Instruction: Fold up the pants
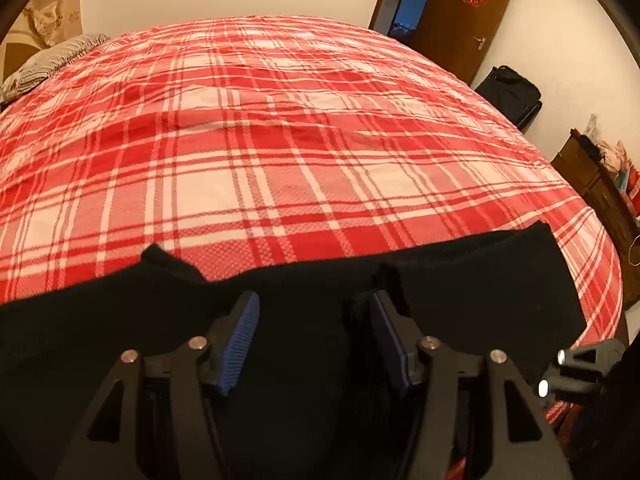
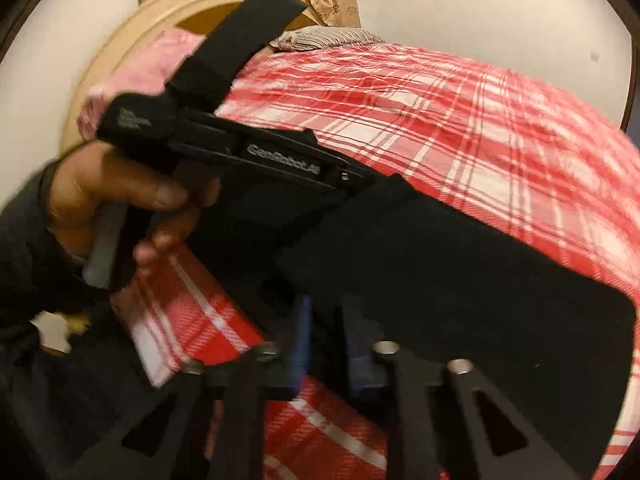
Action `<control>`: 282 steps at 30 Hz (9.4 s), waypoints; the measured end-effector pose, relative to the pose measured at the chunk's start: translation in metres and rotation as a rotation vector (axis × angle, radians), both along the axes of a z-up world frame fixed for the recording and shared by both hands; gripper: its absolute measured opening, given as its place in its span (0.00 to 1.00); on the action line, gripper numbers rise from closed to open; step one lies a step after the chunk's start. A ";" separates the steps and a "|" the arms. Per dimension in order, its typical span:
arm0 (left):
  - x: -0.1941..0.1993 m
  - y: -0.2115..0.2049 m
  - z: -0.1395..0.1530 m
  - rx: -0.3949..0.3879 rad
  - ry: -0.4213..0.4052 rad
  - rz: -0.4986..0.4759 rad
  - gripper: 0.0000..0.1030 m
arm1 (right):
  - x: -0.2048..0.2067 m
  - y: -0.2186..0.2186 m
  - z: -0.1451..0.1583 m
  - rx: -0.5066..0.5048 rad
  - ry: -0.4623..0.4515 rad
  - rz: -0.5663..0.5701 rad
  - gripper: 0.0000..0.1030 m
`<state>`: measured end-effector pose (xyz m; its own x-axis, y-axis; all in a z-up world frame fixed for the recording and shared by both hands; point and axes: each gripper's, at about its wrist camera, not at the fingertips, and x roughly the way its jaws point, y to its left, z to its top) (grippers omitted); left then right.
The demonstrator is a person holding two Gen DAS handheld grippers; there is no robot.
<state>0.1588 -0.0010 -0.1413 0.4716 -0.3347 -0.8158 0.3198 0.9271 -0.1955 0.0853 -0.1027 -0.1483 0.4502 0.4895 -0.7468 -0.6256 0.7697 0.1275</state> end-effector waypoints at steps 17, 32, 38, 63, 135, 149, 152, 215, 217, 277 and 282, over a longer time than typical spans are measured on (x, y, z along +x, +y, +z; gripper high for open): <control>-0.011 0.025 0.027 -0.089 -0.050 0.024 0.64 | -0.023 0.007 0.011 0.053 0.016 0.057 0.01; -0.064 0.220 0.023 0.180 -0.105 0.424 0.73 | 0.009 0.025 -0.008 0.027 0.034 0.047 0.01; -0.077 0.264 0.005 0.112 -0.074 0.530 0.75 | 0.000 0.007 0.018 0.142 -0.025 0.050 0.01; -0.057 0.261 -0.016 0.033 -0.088 0.475 0.69 | -0.011 0.015 0.011 0.096 -0.081 0.051 0.02; -0.041 -0.159 0.054 -0.124 -0.014 -0.367 0.24 | -0.010 -0.230 0.028 0.315 -0.071 -0.722 0.63; -0.065 -0.128 0.089 -0.118 -0.176 -0.369 0.76 | -0.016 -0.240 0.036 0.387 -0.077 -0.761 0.63; -0.056 -0.092 0.078 -0.041 -0.208 -0.270 0.85 | -0.014 -0.220 0.048 0.409 -0.043 -0.674 0.63; -0.007 -0.008 0.004 0.029 -0.084 0.058 1.00 | 0.012 -0.174 0.045 0.125 0.018 -0.686 0.35; -0.008 -0.008 0.004 0.026 -0.082 0.059 1.00 | 0.002 -0.166 0.050 0.106 0.000 -0.658 0.36; -0.037 0.007 -0.005 -0.037 -0.058 0.039 1.00 | 0.014 -0.196 0.003 0.237 0.162 -0.675 0.51; -0.032 0.002 -0.007 -0.035 -0.067 0.023 1.00 | 0.021 -0.197 -0.001 0.282 0.174 -0.654 0.51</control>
<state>0.1264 0.0006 -0.1479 0.5325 -0.3511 -0.7702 0.3115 0.9273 -0.2073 0.1066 -0.2993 -0.1495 0.6022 0.3454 -0.7197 -0.0016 0.9021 0.4315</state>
